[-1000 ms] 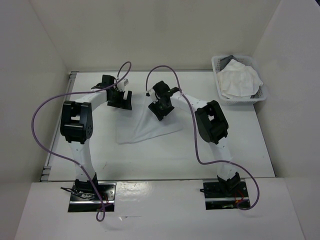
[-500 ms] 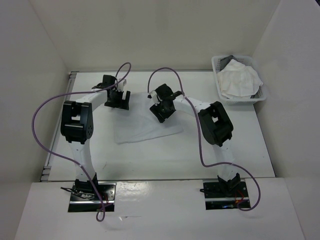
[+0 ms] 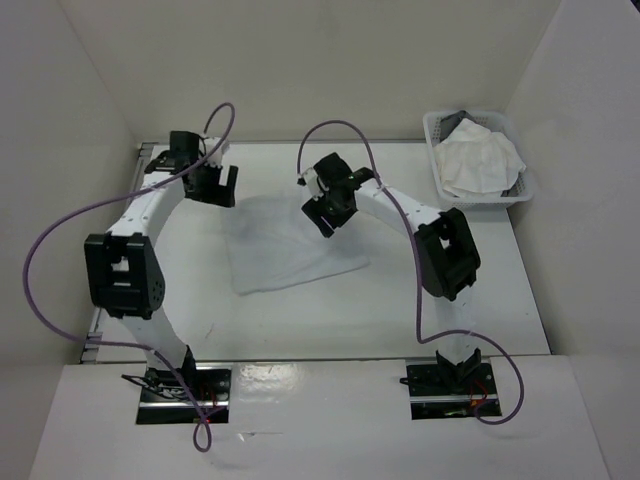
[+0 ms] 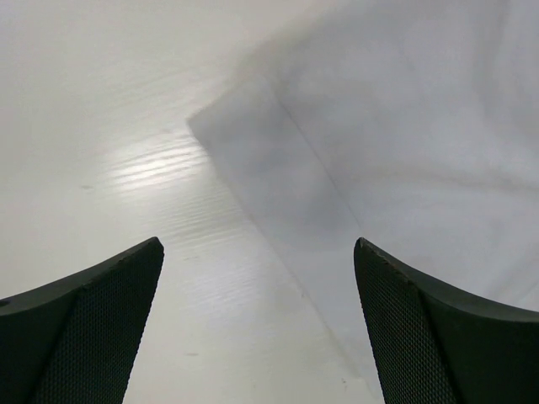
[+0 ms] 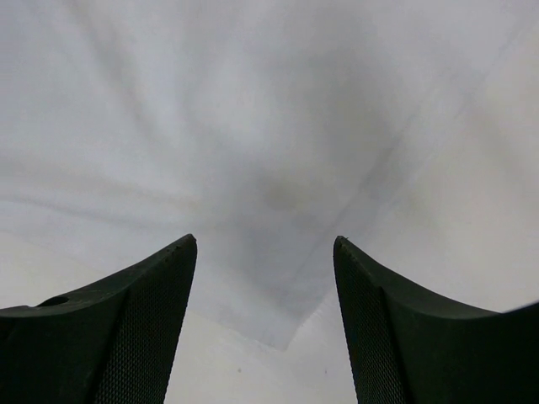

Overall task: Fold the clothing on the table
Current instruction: Flatten the skirt out

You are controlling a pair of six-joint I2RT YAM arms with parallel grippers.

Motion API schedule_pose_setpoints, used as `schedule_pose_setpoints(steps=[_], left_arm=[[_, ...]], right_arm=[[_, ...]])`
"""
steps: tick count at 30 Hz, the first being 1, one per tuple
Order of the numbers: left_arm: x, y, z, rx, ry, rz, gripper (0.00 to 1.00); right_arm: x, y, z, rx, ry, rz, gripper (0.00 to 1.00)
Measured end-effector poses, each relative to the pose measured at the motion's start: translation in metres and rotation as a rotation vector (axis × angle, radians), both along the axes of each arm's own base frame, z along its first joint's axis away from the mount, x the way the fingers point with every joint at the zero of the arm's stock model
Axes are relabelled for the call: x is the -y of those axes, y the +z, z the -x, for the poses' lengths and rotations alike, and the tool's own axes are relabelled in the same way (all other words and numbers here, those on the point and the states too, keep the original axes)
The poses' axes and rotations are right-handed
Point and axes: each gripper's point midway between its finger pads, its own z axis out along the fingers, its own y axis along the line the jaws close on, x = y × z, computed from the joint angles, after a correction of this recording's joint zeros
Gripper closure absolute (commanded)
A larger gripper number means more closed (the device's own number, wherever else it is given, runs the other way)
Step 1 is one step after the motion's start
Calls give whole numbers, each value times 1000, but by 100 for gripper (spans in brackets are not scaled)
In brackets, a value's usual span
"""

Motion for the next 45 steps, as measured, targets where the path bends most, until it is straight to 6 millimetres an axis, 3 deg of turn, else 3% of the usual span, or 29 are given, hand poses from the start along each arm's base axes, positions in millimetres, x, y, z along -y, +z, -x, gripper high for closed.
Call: schedule_pose_setpoints(steps=[3,6,8,12,19,21,28,39,45], left_arm=[[-18,50,1,127,12,-16,0],[-22,65,2,173,2,-26,0],[-18,53,5,150,-12,-28,0],[-9,10,18,41,-53,-38,0],[8,-28,18,-37,-104,-70,0],[16,-38,18,-51,-138,-86,0],[40,-43,6,-29,-214,-129,0],[32,-73,-7,-59,-214,-182,0],[33,-84,-15,-75,-206,-221,0]], right_arm=[[-5,39,-8,76,2,-46,29],[-6,65,-10,124,5,-79,29],[-7,68,-9,125,8,-89,28],[-8,59,1,75,13,-102,25],[-4,33,19,-12,-6,-94,20],[-1,23,25,-38,-14,-81,15],[13,-4,46,-113,-33,-36,12],[12,-7,50,-130,-26,-33,11],[15,-29,63,-178,-20,11,11]])
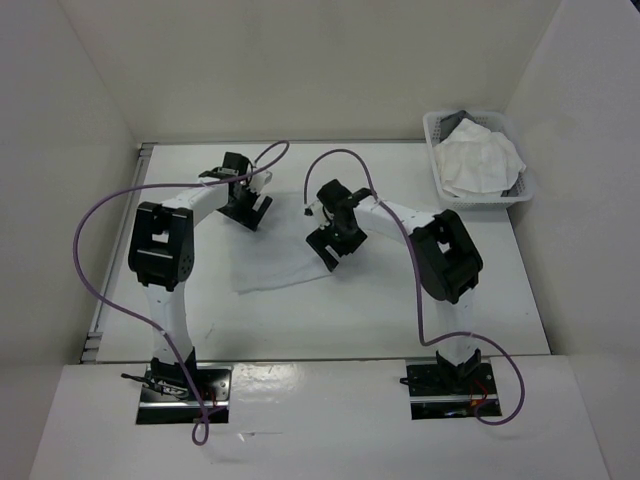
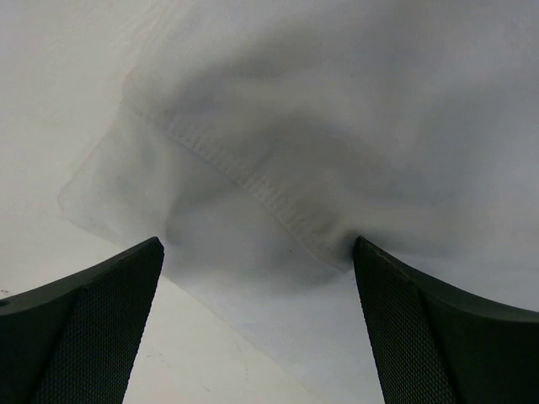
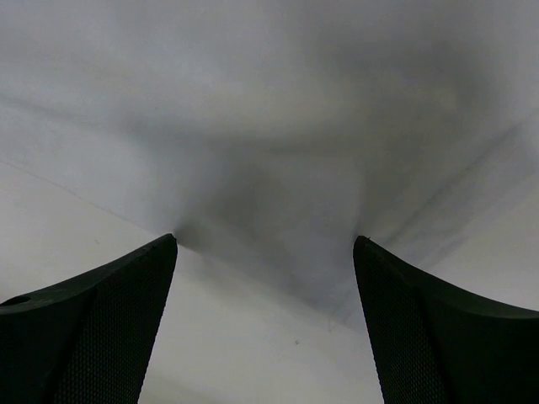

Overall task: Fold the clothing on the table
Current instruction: Flatten the skirt out

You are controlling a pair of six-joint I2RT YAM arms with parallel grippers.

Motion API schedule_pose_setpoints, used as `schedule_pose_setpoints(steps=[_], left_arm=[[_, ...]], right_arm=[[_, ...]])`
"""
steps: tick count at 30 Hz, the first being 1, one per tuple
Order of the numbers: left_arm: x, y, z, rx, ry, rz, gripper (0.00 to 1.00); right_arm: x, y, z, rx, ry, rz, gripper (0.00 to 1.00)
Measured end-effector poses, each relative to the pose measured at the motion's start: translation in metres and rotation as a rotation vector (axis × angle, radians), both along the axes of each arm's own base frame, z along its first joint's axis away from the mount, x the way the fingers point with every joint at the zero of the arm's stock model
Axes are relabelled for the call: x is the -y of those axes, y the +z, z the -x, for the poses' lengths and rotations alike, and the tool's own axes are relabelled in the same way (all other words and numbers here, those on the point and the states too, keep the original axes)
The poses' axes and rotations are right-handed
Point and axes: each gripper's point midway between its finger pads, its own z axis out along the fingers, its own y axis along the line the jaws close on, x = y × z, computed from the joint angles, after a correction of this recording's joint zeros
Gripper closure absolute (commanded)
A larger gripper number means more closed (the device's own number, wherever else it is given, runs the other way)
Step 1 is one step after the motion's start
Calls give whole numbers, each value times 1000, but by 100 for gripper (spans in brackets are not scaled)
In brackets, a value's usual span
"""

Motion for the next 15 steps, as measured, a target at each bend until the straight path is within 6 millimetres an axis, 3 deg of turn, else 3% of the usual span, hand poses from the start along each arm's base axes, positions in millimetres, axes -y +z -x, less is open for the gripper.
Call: schedule_pose_setpoints(steps=[3,10,15], left_arm=[[-2,0,0,1,6,-17,0],[-4,0,12,-12,11,-31,0],[-10,-2,39,-69,7,-46,0]], right_arm=[[7,-14,5,-24,-4,38,11],[14,-17,-3,14,-25,86,11],[17,-15,-34,44,-75,85,11]])
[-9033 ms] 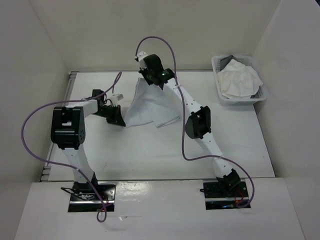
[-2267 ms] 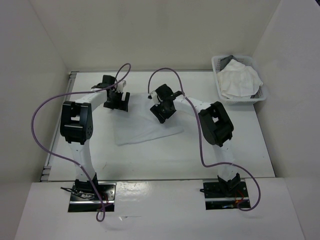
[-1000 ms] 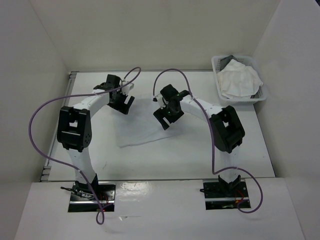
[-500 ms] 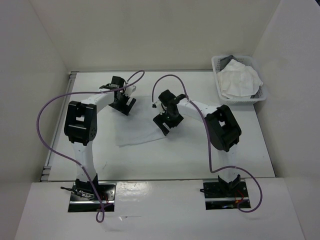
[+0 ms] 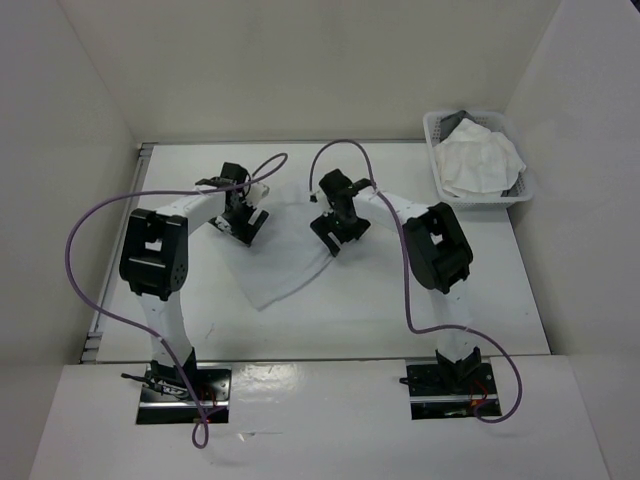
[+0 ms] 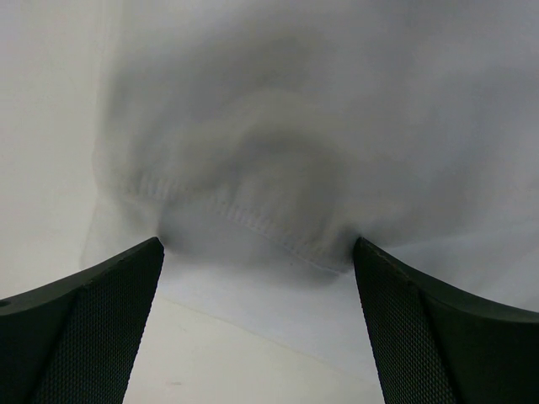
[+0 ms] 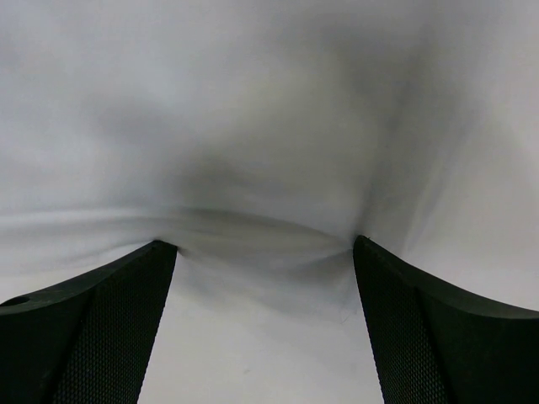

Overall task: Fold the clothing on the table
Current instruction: Flatten the skirt out

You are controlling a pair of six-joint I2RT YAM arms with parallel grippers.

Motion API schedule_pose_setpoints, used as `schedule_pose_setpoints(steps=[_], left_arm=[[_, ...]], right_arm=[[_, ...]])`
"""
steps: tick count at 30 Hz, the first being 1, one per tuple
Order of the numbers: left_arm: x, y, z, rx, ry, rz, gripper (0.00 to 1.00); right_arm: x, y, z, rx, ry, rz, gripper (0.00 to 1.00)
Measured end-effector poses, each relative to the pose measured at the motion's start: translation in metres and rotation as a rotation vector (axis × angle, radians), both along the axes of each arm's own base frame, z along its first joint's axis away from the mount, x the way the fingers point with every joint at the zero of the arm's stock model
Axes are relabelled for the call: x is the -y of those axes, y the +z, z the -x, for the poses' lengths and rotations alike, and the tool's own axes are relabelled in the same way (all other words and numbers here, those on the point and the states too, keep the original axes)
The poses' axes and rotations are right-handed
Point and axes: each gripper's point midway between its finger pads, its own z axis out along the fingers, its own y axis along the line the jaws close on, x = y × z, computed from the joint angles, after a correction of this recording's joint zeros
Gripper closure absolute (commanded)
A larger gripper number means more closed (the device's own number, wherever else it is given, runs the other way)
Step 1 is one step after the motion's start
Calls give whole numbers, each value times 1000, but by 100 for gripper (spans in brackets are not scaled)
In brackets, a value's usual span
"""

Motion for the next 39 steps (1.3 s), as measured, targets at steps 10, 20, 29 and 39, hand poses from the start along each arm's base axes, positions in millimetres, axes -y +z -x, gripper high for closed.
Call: schedule_pose_setpoints(steps=[10,20,29,39], left_arm=[[-1,-5,65,-181,-65,1,0],[40,-2,103,-310,-189,133,0],[40,115,56,-1,-180,286,0],[-96,161,50,228,262,376,0]], right_arm=[[18,13,-125,229,-135,60,9],[-7,23,-207,388,-181,39,9],[-15,96,-182,383,-164,-54,8],[-85,187,-104,387,36,-302,8]])
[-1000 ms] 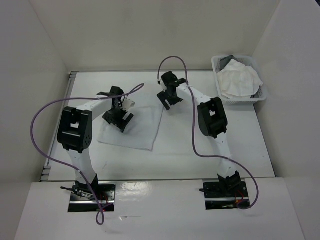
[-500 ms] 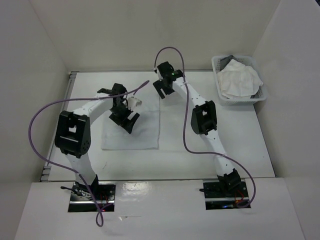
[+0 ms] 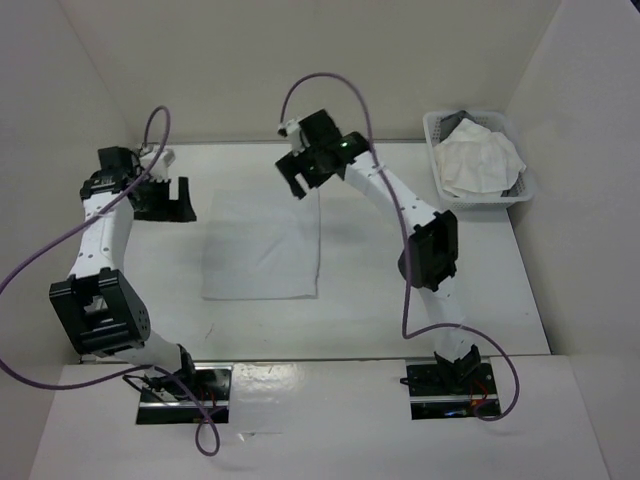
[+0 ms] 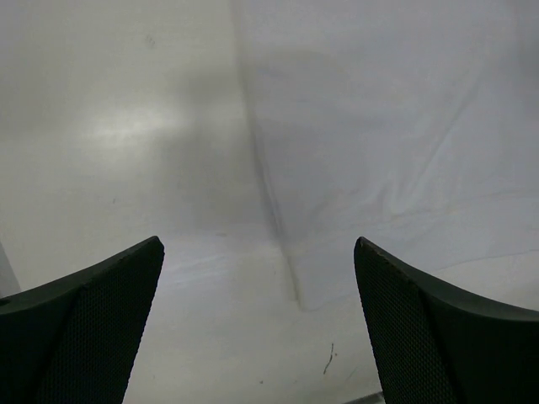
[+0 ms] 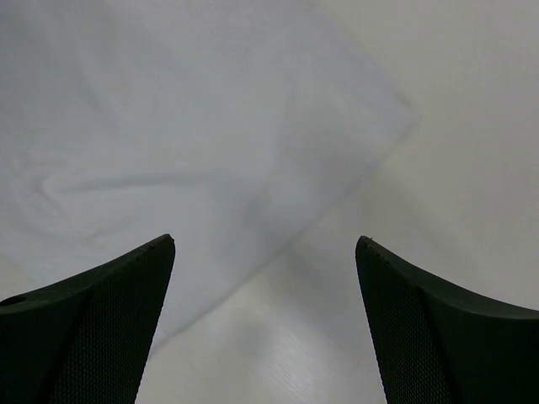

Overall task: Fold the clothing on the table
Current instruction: Flatten the skirt out

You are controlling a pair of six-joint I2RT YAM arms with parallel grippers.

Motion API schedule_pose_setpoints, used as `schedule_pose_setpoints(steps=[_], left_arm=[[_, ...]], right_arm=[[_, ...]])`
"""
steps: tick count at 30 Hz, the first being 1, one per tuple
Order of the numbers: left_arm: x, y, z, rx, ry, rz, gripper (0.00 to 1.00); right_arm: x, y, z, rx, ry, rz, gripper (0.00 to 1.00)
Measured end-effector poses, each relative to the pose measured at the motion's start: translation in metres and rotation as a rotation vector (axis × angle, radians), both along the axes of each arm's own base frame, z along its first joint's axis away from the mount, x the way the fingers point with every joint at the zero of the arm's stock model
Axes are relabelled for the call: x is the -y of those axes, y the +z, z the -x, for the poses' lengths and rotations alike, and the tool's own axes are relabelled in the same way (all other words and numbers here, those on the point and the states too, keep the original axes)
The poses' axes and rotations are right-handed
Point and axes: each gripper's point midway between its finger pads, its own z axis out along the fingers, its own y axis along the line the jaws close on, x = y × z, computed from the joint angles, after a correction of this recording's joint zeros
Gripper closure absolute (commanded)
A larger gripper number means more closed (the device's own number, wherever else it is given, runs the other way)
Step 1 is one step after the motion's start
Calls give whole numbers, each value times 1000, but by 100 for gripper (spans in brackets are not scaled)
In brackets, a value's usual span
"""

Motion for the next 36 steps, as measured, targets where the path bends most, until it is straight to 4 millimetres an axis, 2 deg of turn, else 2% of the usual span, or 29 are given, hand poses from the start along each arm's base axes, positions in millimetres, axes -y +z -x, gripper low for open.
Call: schedule_pose_setpoints(steps=[3,6,9,12,18,27,30,36], left_arm=[[-39,-26,22,-80,142,93,0],[-68,-38,41,-111,247,163,0],[-79,-43,55,-119,298,200,0],[-75,-44,66,-121,301,217,0],[-66,-36,73,-99,286,227,0],[-65,-37,74,-102,283,229,0],[-65,-37,74,-102,282,228,0],[-64,-39,76,-107,279,230,0]], right_arm=[[-60,-52,40,-86,134,42,8],[-112,-113,81,-186,252,97,8],[-139,-155,108,-261,319,136,8],[-138,-166,112,-298,319,150,8],[-135,-151,99,-287,299,110,8],[-135,-157,111,-327,318,116,8],[-127,-177,116,-350,319,150,8],[-105,-181,125,-310,308,181,7]])
